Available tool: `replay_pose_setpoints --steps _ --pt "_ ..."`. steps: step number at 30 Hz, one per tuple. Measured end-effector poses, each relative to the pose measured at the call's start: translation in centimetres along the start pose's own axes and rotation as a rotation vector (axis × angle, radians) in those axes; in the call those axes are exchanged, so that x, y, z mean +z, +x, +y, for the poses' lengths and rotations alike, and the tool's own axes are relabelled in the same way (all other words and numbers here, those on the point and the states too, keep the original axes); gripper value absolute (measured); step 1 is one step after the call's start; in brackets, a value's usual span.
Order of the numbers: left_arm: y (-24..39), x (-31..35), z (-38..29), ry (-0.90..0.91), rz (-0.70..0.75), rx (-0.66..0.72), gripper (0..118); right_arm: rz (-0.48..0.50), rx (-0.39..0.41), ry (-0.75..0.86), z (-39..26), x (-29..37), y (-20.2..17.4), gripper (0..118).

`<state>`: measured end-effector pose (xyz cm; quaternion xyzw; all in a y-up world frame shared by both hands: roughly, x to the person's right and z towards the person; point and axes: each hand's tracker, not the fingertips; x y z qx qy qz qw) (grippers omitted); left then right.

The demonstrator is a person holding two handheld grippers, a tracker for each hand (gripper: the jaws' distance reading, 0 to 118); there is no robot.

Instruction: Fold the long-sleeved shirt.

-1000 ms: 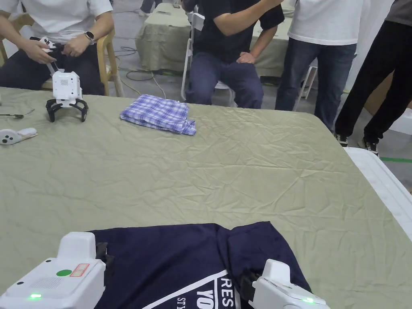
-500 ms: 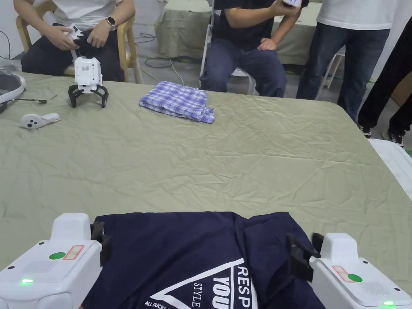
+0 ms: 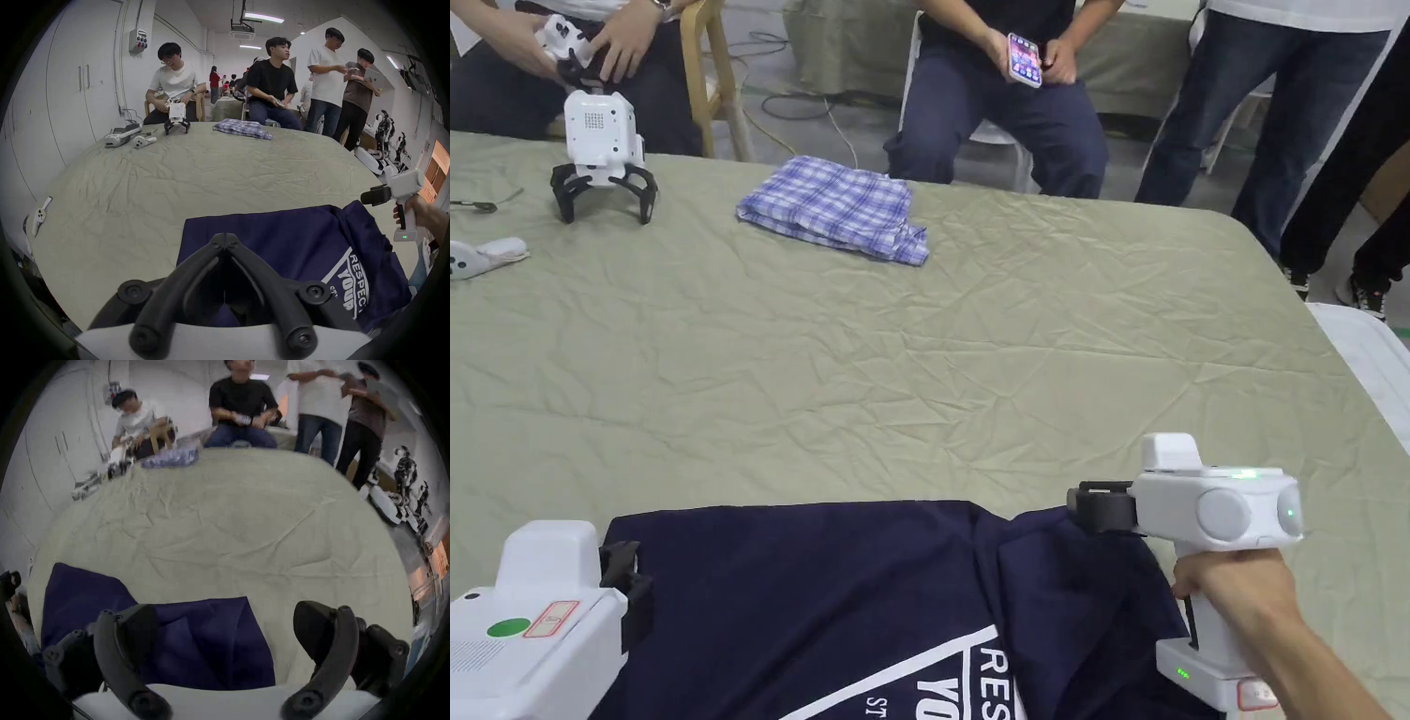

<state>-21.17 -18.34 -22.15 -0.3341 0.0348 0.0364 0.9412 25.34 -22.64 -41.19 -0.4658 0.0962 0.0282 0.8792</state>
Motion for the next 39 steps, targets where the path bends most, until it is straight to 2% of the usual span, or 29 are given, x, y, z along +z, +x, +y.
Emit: replay_pose_setpoints --steps 1,2,3,4,5,6,7,8,9,12,13,15,18,19,21,23,25,26,27,28,29,32,35,37,39 --pt "-0.1 -0.4 0.0 -0.007 0.002 -0.001 3 0.008 0.007 -0.02 0.0 -0.5 -0.1 110" --pt "-0.2 -0.8 -0.1 -0.014 0.002 -0.003 3 0.026 0.016 -0.047 -0.1 -0.7 -0.1 100" --pt "-0.4 -1.2 -0.1 -0.027 -0.001 0.0 3 0.012 0.012 -0.079 -0.3 -4.5 1.8 56" --pt "-1.2 -2.1 -0.4 -0.039 -0.006 0.009 3 0.01 0.003 -0.124 -0.5 -4.9 1.9 8" --pt "-1.6 -2.6 -0.5 -0.049 -0.009 0.017 3 0.017 0.032 -0.116 -1.1 -4.8 1.7 1" --pt "-2.1 -3.0 -0.4 -0.065 -0.02 0.021 3 0.015 0.063 -0.042 -1.5 -4.2 1.6 1" --pt "-2.6 -3.5 -0.3 -0.068 -0.017 0.03 3 -0.003 -0.001 -0.057 -1.7 -3.8 1.6 1" --pt "-2.9 -3.8 0.2 -0.077 -0.012 0.038 5 0.017 -0.026 -0.041 -1.9 -3.3 1.8 1" --pt "-3.8 -4.7 0.6 -0.109 -0.034 0.041 23 0.016 -0.03 -0.007 -2.1 -2.7 1.9 1" --pt "-6.1 -7.4 2.9 -0.179 -0.088 0.052 105 0.032 -0.06 0.032 -2.0 -0.7 2.2 1" --pt "-7.0 -8.5 3.5 -0.185 -0.09 0.063 111 0.033 -0.07 0.045 -2.1 -0.2 2.3 1" --pt "-8.7 -11.1 5.1 -0.255 -0.167 0.112 108 0.063 -0.096 0.037 -1.9 -1.1 3.2 1" --pt "-9.9 -15.5 6.0 -0.357 -0.185 0.129 106 0.059 -0.085 0.036 -1.6 -1.5 3.5 1" --pt "-10.0 -16.5 6.1 -0.375 -0.206 0.155 100 0.037 -0.082 0.056 -2.4 -1.1 2.7 1" --pt "-9.2 -17.5 6.4 -0.46 -0.276 0.218 74 0.037 -0.09 0.051 -2.3 -1.4 3.0 1" --pt "-8.7 -18.6 6.2 -0.494 -0.264 0.238 69 0.022 -0.107 0.058 -2.6 -0.9 2.5 1" --pt "-8.0 -19.1 5.5 -0.511 -0.227 0.174 63 0.022 -0.111 0.055 -2.7 -0.9 2.5 1" --pt "-7.7 -18.9 5.4 -0.507 -0.214 0.121 54 0.023 -0.112 0.055 -2.7 -0.9 2.5 1" --pt "-7.7 -18.9 5.2 -0.483 -0.2 0.089 27 0.024 -0.124 0.053 -2.8 -1.7 3.3 1" --pt "-7.9 -18.8 5.0 -0.482 -0.236 0.108 11 0.027 -0.126 0.057 -2.8 -1.7 3.4 1" --pt "-7.8 -18.3 5.0 -0.459 -0.254 0.13 11 0.027 -0.125 0.061 -2.7 -1.5 3.4 1" --pt "-7.8 -17.5 5.3 -0.378 -0.216 0.064 10 0.025 -0.121 0.089 -2.6 -0.2 2.9 1" --pt "-7.9 -14.6 6.4 -0.257 -0.256 0.136 10 0.038 -0.13 0.168 -2.7 2.0 3.1 1" --pt "-7.6 -12.3 6.9 -0.21 -0.268 0.095 10 0.039 -0.096 0.217 -3.2 4.1 2.8 1" --pt "-7.8 -9.8 6.8 -0.142 -0.272 0.067 10 0.064 -0.094 0.265 -4.2 6.1 3.4 1"
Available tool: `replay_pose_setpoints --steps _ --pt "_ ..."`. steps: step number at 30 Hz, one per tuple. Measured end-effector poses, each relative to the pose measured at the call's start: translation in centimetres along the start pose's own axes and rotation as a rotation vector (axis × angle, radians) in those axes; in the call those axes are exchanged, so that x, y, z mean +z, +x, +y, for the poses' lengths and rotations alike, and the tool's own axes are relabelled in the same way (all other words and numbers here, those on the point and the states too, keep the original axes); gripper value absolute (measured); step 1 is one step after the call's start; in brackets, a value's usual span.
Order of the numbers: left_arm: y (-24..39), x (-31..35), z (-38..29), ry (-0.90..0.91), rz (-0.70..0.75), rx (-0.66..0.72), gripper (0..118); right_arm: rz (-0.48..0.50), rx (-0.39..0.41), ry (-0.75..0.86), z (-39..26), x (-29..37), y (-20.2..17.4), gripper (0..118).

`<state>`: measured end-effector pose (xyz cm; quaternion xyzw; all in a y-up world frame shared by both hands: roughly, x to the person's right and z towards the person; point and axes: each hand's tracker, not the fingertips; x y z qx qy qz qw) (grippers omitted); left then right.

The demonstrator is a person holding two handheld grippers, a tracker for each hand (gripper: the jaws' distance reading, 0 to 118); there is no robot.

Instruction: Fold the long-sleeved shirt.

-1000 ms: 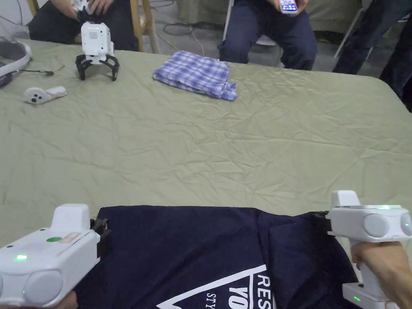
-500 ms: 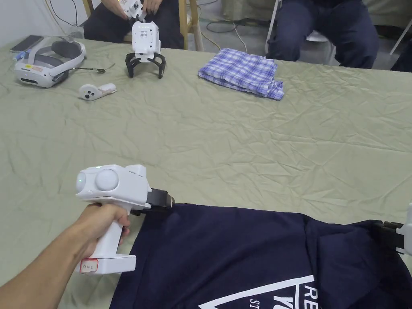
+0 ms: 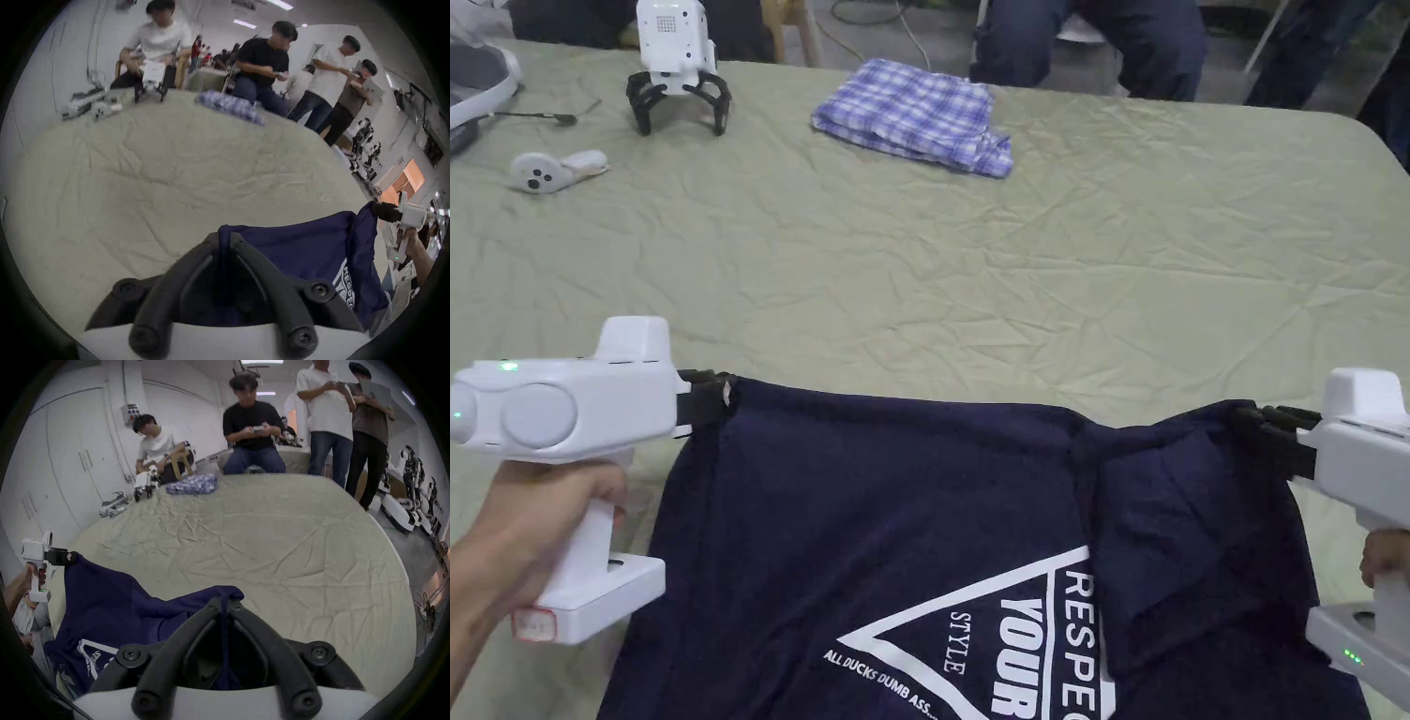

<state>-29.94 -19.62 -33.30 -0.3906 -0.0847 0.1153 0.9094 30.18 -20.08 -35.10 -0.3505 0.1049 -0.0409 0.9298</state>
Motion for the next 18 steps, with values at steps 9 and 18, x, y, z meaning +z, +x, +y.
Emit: replay_pose_setpoints --steps 9,18 --pt "2.3 10.8 -5.5 0.097 -0.063 -0.086 10 0.025 0.048 0.107 -3.5 11.3 -0.4 1" --pt "2.3 17.8 -15.4 -0.065 -0.122 -0.109 10 0.047 0.119 -0.032 -11.5 19.3 -1.4 1"
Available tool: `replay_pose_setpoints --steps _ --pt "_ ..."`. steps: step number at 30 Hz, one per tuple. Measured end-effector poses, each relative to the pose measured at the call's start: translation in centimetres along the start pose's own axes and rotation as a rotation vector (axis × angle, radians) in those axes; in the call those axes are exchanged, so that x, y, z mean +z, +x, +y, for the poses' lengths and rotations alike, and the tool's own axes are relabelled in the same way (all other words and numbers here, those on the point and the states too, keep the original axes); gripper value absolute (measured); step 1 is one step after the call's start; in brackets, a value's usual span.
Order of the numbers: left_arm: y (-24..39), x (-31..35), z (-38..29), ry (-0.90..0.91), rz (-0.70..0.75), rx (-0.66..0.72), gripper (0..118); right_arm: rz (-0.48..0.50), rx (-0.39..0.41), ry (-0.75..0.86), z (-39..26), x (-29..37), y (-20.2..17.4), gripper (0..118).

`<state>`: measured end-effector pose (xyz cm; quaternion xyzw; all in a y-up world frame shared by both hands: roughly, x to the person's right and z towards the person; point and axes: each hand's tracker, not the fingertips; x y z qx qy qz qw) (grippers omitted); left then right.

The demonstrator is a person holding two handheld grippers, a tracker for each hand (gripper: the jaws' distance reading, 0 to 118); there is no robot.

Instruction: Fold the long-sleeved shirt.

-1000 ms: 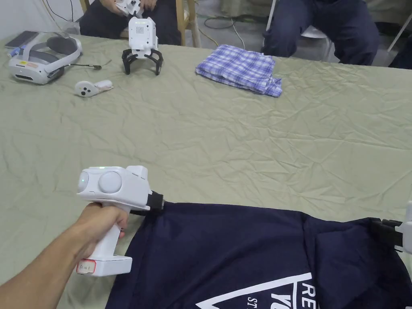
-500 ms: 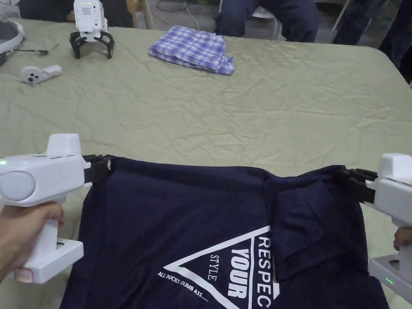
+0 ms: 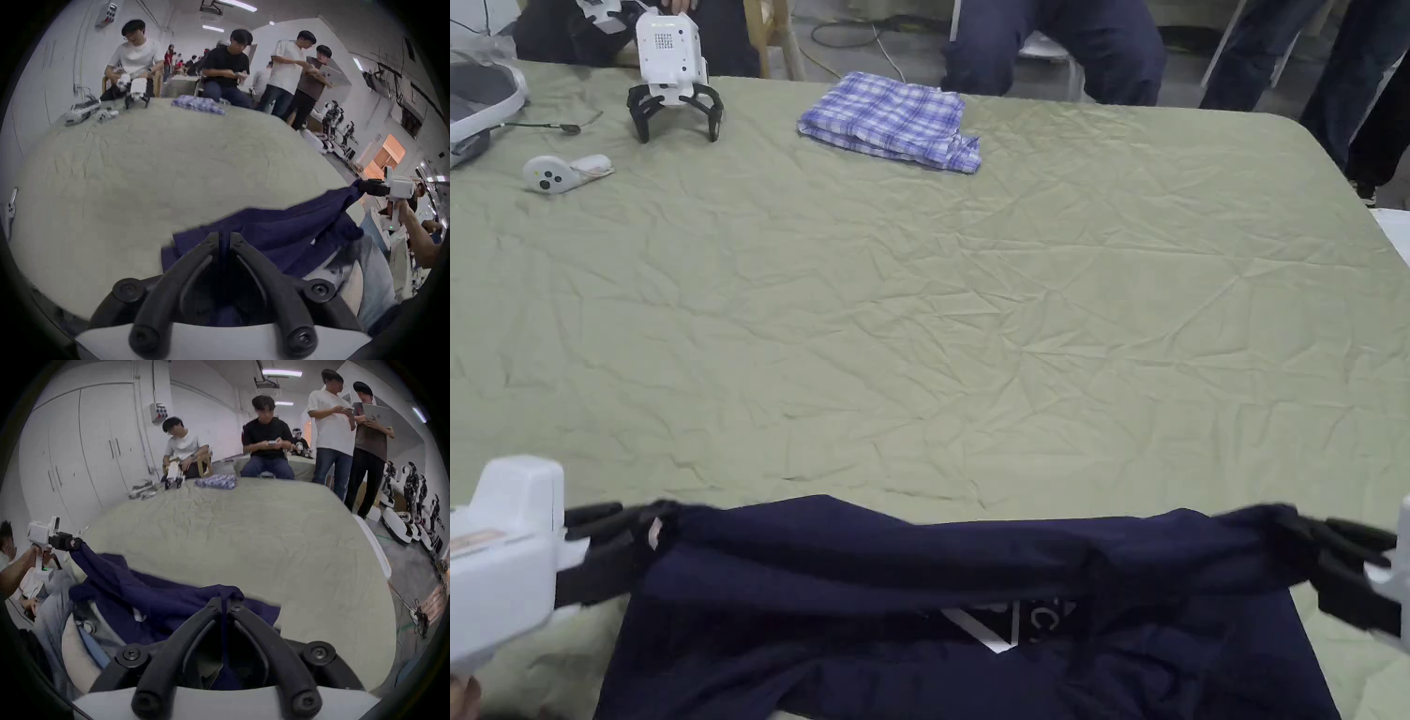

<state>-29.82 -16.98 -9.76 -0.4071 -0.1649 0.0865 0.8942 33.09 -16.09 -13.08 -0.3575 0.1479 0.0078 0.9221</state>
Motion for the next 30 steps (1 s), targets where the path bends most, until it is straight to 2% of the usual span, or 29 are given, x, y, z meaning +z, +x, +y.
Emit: replay_pose_setpoints --steps 1,4,6,8,12,16,17,18,20,21,22,23,24,26,29,30 --pt "0.3 0.3 -1.0 -0.028 0.018 -0.015 10 0.012 -0.013 -0.056 -0.9 0.2 -0.2 1" --pt "1.4 0.3 -3.9 -0.13 0.054 -0.048 10 -0.02 0.042 -0.19 -3.2 0.2 -1.3 1" --pt "2.1 -0.5 -5.5 -0.225 0.067 -0.093 10 0.007 0.004 -0.298 -4.4 -0.5 -2.0 1" --pt "2.1 -1.6 -6.9 -0.299 0.102 -0.115 10 -0.008 0.01 -0.371 -5.6 -1.4 -2.2 1" --pt "2.4 -2.8 -7.9 -0.329 0.159 -0.105 10 -0.011 -0.003 -0.457 -7.1 -3.1 -1.8 1" --pt "2.5 -2.2 -7.3 -0.326 0.15 -0.102 11 -0.025 0.0 -0.446 -7.1 -2.5 -2.5 1" --pt "2.4 -2.4 -7.5 -0.351 0.135 -0.093 12 -0.031 -0.014 -0.445 -7.1 -2.7 -2.6 5" --pt "2.5 -2.4 -7.7 -0.348 0.141 -0.093 29 -0.033 -0.023 -0.442 -7.2 -2.6 -2.7 32" --pt "3.2 -1.7 -7.2 -0.296 0.181 -0.081 89 -0.075 0.024 -0.385 -7.0 -1.6 -3.4 103" --pt "3.4 -1.1 -6.9 -0.254 0.21 -0.072 111 -0.103 0.039 -0.358 -6.8 -1.1 -3.9 118" --pt "3.7 -0.4 -6.6 -0.184 0.223 -0.054 107 -0.117 0.045 -0.301 -5.9 0.1 -5.4 117" --pt "3.5 0.5 -6.2 -0.099 0.211 -0.023 105 -0.066 0.027 -0.192 -5.2 1.4 -6.3 117" --pt "4.2 1.8 -5.0 -0.019 0.193 -0.007 107 -0.073 -0.002 -0.129 -4.7 2.2 -7.2 117" --pt "5.7 2.6 -3.5 0.081 0.273 0.043 107 -0.121 -0.025 0.041 -3.0 3.2 -9.8 117" --pt "8.3 2.8 -2.0 0.258 0.448 0.002 108 -0.227 0.005 0.286 -2.2 3.1 -14.3 117" --pt "9.0 2.8 -1.8 0.312 0.468 -0.003 103 -0.219 0.004 0.328 -1.7 2.9 -15.3 112"
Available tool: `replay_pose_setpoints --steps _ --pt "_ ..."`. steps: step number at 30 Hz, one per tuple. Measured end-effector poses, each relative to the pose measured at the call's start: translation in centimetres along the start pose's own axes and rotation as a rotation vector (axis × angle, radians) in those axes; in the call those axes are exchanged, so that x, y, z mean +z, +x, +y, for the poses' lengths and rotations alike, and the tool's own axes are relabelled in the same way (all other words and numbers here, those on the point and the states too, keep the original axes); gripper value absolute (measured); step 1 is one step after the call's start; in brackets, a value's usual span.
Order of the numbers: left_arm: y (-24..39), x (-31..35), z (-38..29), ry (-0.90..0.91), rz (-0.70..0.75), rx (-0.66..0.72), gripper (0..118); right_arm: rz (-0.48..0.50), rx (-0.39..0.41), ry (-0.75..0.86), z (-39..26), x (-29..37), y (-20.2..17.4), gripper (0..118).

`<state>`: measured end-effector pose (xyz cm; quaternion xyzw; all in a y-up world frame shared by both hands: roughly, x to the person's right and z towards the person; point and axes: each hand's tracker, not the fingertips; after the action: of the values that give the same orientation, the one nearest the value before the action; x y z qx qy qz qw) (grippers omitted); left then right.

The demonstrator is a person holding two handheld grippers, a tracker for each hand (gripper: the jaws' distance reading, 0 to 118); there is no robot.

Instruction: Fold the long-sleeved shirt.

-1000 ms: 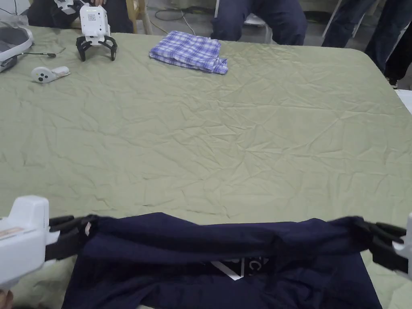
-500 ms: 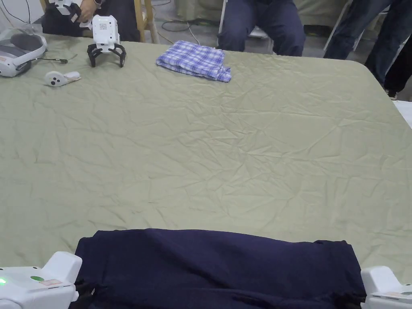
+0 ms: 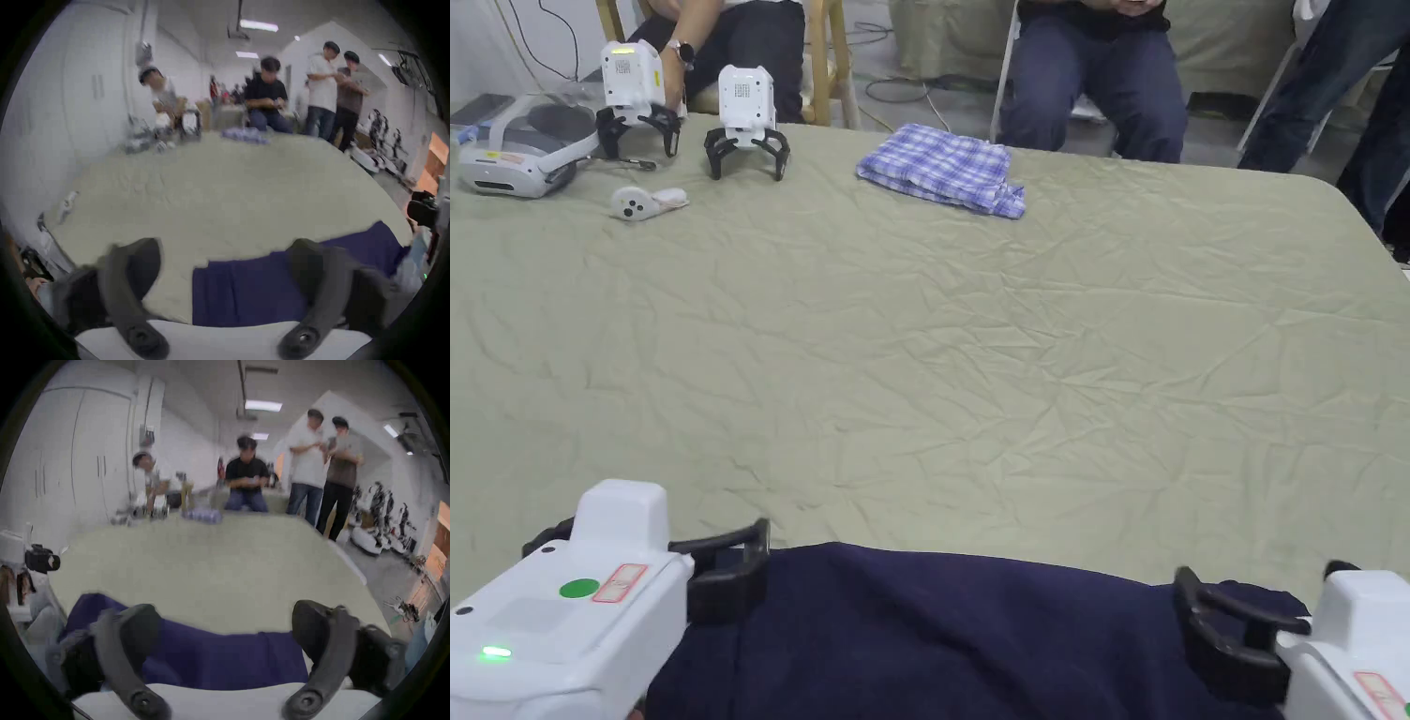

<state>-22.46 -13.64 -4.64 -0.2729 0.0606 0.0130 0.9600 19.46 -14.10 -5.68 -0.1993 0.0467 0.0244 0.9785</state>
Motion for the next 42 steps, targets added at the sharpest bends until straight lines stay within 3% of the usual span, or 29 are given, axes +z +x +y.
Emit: replay_pose_setpoints --steps 1,2,3,4,5,7,10,12,13,14,15,16,17,18,20,23,25,27,31,34,35,37,38,39,41,42 --pt "0.5 -0.3 -0.1 0.048 0.017 0.005 87 -0.009 -0.018 0.052 0.0 0.1 -1.4 102" --pt "0.9 -0.4 0.1 0.054 0.021 0.023 63 0.005 -0.026 0.077 0.0 0.1 -2.5 79" --pt "1.1 -0.7 0.1 0.053 0.008 0.036 19 0.015 -0.023 0.094 -0.2 -0.1 -3.4 27" --pt "1.1 -0.7 0.1 0.058 0.009 0.055 6 -0.017 -0.005 0.099 -0.5 -0.8 -3.8 0" --pt "1.2 -0.9 0.3 0.049 -0.026 0.088 3 -0.028 -0.008 0.108 -0.8 -1.0 -4.7 0" --pt "0.3 -1.3 0.6 0.008 -0.064 0.108 3 0.066 -0.019 0.074 -0.7 -1.5 -5.4 0" --pt "-1.9 -2.3 0.4 -0.057 -0.078 0.131 3 0.056 0.008 0.093 -0.8 -1.8 -5.7 0" --pt "-4.4 -3.7 0.6 -0.175 -0.201 0.19 8 0.094 -0.014 0.104 -0.6 -1.7 -5.4 0" --pt "-6.5 -5.6 0.1 -0.259 -0.261 0.22 21 0.103 -0.018 0.098 -0.5 -1.7 -5.4 0" --pt "-8.0 -7.0 0.0 -0.329 -0.323 0.232 44 0.105 -0.017 0.1 -0.5 -1.8 -5.4 0" --pt "-9.2 -8.4 -0.3 -0.382 -0.37 0.247 85 0.112 -0.018 0.104 -0.5 -1.8 -5.5 0" --pt "-10.2 -10.1 -0.8 -0.458 -0.405 0.267 109 0.129 -0.02 0.104 -0.4 -2.0 -5.3 0" --pt "-10.6 -10.8 -1.5 -0.528 -0.442 0.266 109 0.139 -0.023 0.102 -0.4 -2.1 -5.3 0" --pt "-11.5 -11.5 -2.4 -0.531 -0.45 0.25 106 0.139 -0.024 0.104 -0.5 -2.2 -5.4 0" --pt "-12.7 -14.1 -3.7 -0.588 -0.497 0.394 107 0.157 -0.024 0.101 -0.5 -2.4 -5.5 0" --pt "-15.6 -18.6 -7.9 -0.709 -0.599 0.496 107 0.169 -0.024 0.088 -0.6 -2.9 -5.6 0" --pt "-13.9 -18.3 -8.1 -0.787 -0.598 0.501 108 0.173 -0.024 0.084 -0.7 -3.2 -5.6 0" --pt "-13.3 -18.2 -8.4 -0.73 -0.62 0.432 109 0.177 -0.02 0.077 -0.7 -3.6 -5.5 0" --pt "-11.9 -18.3 -7.6 -0.729 -0.707 0.444 111 0.185 -0.032 0.07 -0.8 -4.1 -5.2 0" --pt "-8.5 -16.2 -7.3 -0.726 -0.862 0.455 106 0.181 -0.033 0.062 -0.9 -4.4 -5.2 0" --pt "-7.8 -16.4 -7.8 -0.751 -0.833 0.474 102 0.183 -0.039 0.058 -0.9 -4.6 -5.0 0" --pt "-9.1 -17.9 -8.2 -0.743 -0.792 0.507 90 0.18 -0.052 0.052 -1.0 -4.6 -5.1 0" --pt "-9.2 -17.7 -8.0 -0.705 -0.806 0.541 70 0.18 -0.057 0.05 -1.1 -4.6 -5.0 0" --pt "-9.3 -17.8 -8.1 -0.707 -0.761 0.566 15 0.179 -0.06 0.05 -1.2 -4.5 -4.8 0" --pt "-8.5 -17.8 -8.2 -0.747 -0.675 0.504 15 0.176 -0.065 0.048 -1.2 -4.5 -4.7 0" --pt "-8.1 -17.6 -7.9 -0.715 -0.724 0.488 15 0.174 -0.068 0.045 -1.3 -4.5 -4.5 0"
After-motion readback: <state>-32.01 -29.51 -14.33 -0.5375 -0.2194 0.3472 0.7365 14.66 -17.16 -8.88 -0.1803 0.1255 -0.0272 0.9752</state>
